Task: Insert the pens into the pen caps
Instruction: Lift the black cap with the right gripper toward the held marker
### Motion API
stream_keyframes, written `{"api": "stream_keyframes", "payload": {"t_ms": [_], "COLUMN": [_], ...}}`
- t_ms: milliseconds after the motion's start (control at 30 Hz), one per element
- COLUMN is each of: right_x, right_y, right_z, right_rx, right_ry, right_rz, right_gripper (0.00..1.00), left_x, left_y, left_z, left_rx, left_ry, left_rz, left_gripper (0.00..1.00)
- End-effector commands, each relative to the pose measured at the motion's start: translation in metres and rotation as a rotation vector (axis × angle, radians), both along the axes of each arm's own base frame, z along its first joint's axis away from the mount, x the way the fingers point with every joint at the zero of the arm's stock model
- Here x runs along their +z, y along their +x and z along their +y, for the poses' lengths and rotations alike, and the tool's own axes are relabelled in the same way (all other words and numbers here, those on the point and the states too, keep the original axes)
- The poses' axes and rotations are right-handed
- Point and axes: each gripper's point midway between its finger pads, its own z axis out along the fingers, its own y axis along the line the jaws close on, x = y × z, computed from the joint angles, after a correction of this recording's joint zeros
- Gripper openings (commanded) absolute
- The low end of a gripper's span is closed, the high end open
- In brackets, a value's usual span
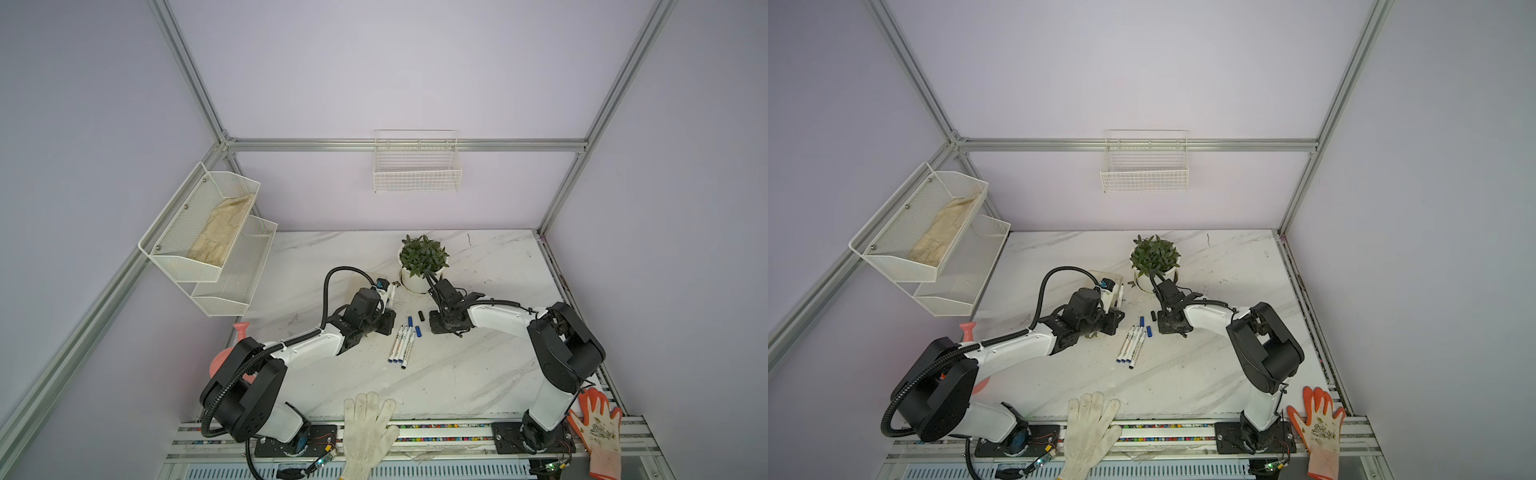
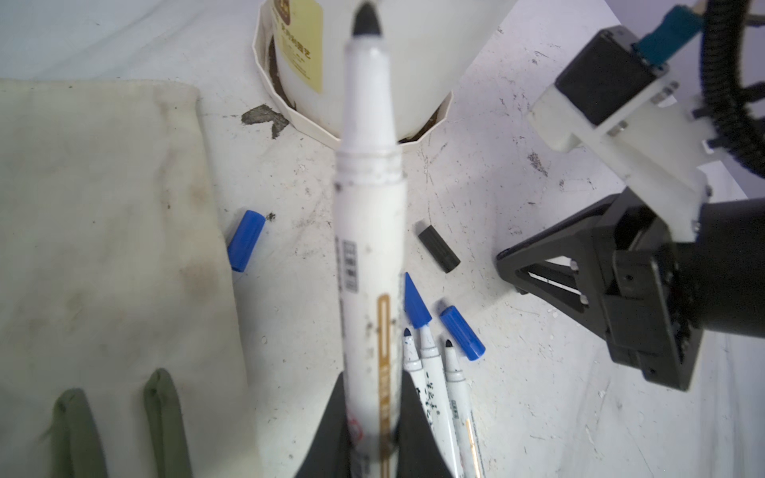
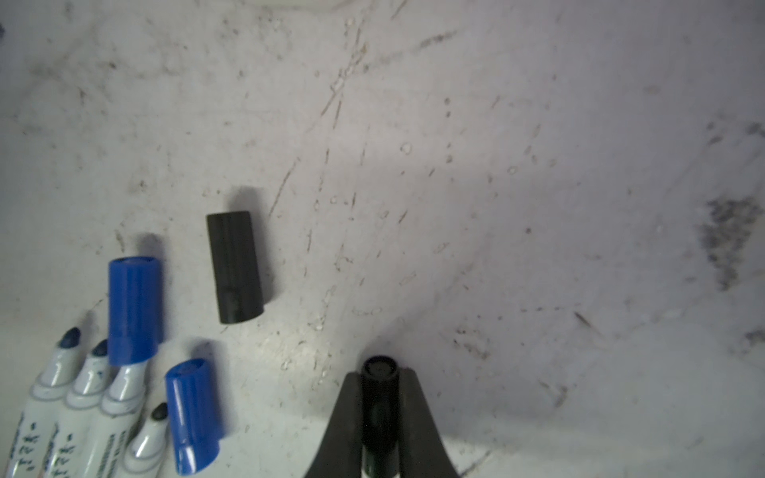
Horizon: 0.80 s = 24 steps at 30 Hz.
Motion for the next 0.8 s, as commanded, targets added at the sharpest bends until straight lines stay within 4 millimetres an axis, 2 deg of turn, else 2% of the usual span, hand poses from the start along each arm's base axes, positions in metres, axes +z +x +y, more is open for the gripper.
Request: {"api": "stream_keyframes", "payload": {"t_ms": [0,33,100,200,300,367,400,433,600,633,767], "right_x": [0.003,0.020,0.069,0.138,0.189,0.210,0.212,0.226,0.231,0.221,0.214], "right_y": [-0.002,0.006,0.022,0.032,0.034,0.034,0.036,0.034,0.025,0.026,0.024], "right_z": [0.001,0.008,0.025,0.044,0.052,0.053,0.053,0.051,0.066,0.070,0.073], "right_rx": [0.046,0.066,0.105,0.151,0.149,0.145,0.141,0.135,0.246,0.261,0.279], "right_ry": [0.042,0.088,0.202,0.377,0.528,0.585,0.596,0.617,0.651,0.647,0.648], "right_rz": [0.016,-0.036,-0.187,-0.379,-0.526,-0.591,-0.607,-0.642,-0.622,-0.595,-0.573], "right_gripper": [0.00,0.00,0.00,0.00,0.00,0.00,0.00,0.00,0.00,0.00,0.00], "left_x": [0.006,0.007,0.007,0.005,0.007,0.008,0.009,0.009,0.017,0.019,0.031], "left_y": [-0.019,-0.022,-0.030,-0.041,-0.046,-0.049,-0.048,-0.048,-0.047,-0.046,-0.043], "left_z": [-0.015,-0.020,-0.030,-0.043,-0.052,-0.056,-0.057,-0.058,-0.061,-0.061,-0.061], "left_rx": [-0.143,-0.176,-0.255,-0.356,-0.402,-0.420,-0.421,-0.419,-0.421,-0.419,-0.407], "left_ry": [-0.043,-0.054,-0.074,-0.087,-0.092,-0.081,-0.074,-0.072,-0.076,-0.078,-0.093], "left_rz": [-0.016,-0.012,0.003,0.029,0.037,0.028,0.024,0.022,-0.003,-0.007,-0.049], "left_gripper": [0.00,0.00,0.00,0.00,0.00,0.00,0.00,0.00,0.00,0.00,0.00]}}
